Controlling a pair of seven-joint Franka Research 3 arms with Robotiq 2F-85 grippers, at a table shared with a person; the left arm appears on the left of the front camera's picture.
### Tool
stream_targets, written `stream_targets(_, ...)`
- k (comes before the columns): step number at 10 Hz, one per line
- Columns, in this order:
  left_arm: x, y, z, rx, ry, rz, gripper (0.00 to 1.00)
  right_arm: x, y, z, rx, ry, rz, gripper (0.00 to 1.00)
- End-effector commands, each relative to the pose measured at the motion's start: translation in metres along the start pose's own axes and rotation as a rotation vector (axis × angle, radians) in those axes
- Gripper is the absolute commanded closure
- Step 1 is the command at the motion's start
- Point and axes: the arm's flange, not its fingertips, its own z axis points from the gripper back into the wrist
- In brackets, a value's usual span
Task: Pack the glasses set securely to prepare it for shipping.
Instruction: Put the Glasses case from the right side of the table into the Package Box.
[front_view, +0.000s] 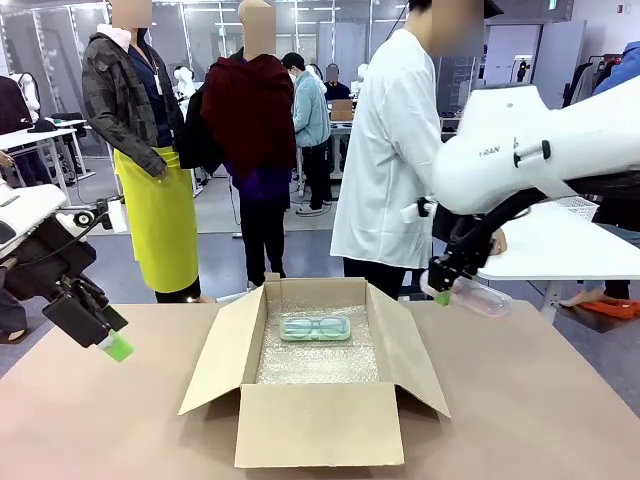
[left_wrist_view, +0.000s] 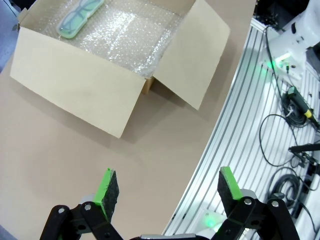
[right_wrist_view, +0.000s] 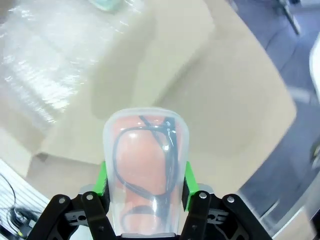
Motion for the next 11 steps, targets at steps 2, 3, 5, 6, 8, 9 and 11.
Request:
stream_targets(2, -0.001, 0.0, 0.002, -0.026, -0.012, -0.017, 0.0, 0.056, 0.075, 0.017, 0.066, -0.003, 0.385, 0.62)
stream_targets(3, -0.001, 0.0, 0.002, -0.026, -0.012, -0.017, 0.0, 0.075, 0.103, 0.008, 0.069, 0.028, 0.472, 0.62)
stream_targets(5, -0.001, 0.0, 0.002, -0.026, -0.012, -0.017, 0.0, 0.105, 0.151, -0.015, 0.075, 0.077, 0.613, 0.62)
stream_targets(6, -0.001, 0.0, 0.002, -0.026, -0.012, -0.017, 0.0, 0.115, 0.165, -0.026, 0.092, 0.095, 0.653, 0.62)
stream_targets(8, -0.001, 0.0, 0.002, -0.026, -0.012, -0.017, 0.0, 0.128, 0.18, -0.043, 0.123, 0.098, 0.672, 0.62)
stream_targets(9, -0.001, 0.0, 0.002, -0.026, -0.012, -0.017, 0.0, 0.128, 0.181, -0.044, 0.145, 0.075, 0.631, 0.62)
stream_targets(11, -0.001, 0.0, 0.002, -0.026, -0.012, -0.017, 0.0, 0.126, 0.183, -0.054, 0.13, 0.085, 0.645, 0.62)
